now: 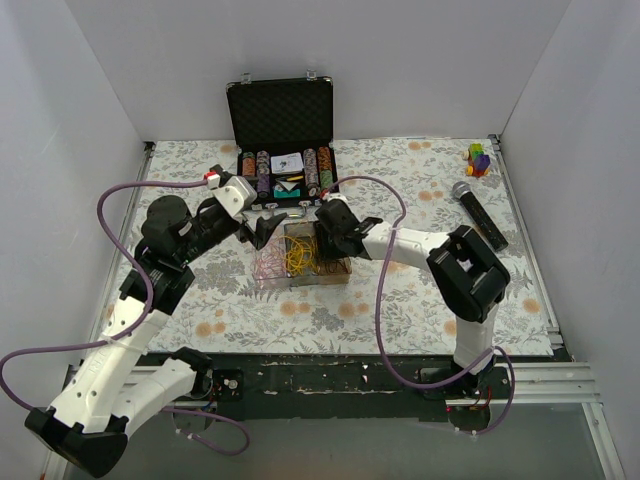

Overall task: Untangle the cables
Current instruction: Place the cable in the bin, then reset both arms

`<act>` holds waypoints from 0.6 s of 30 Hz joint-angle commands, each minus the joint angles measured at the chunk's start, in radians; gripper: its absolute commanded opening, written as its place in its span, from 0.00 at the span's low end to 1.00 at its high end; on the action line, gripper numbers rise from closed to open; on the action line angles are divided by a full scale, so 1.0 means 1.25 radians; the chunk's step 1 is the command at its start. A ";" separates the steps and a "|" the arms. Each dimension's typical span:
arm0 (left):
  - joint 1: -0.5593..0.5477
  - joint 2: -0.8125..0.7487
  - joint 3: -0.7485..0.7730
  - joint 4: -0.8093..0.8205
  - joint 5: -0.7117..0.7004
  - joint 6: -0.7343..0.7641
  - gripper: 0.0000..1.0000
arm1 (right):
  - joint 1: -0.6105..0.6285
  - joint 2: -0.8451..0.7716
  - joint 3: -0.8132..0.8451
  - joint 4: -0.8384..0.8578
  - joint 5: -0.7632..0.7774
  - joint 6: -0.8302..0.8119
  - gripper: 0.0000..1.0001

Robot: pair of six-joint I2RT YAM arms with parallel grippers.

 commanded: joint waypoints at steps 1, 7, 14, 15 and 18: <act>0.005 -0.016 -0.019 0.001 -0.009 -0.017 0.87 | -0.002 -0.081 0.057 -0.061 -0.015 -0.023 0.67; 0.005 0.001 -0.004 -0.030 -0.041 -0.034 0.88 | -0.002 -0.177 0.043 -0.070 -0.047 -0.025 0.83; 0.005 0.028 0.035 -0.047 -0.066 -0.042 0.87 | -0.001 -0.232 0.053 -0.126 -0.075 -0.020 0.80; 0.005 0.028 0.039 -0.046 -0.070 -0.046 0.88 | -0.001 -0.241 0.048 -0.135 -0.073 -0.019 0.77; 0.005 0.033 0.052 -0.046 -0.105 -0.080 0.86 | -0.001 -0.298 0.010 -0.130 -0.075 -0.017 0.73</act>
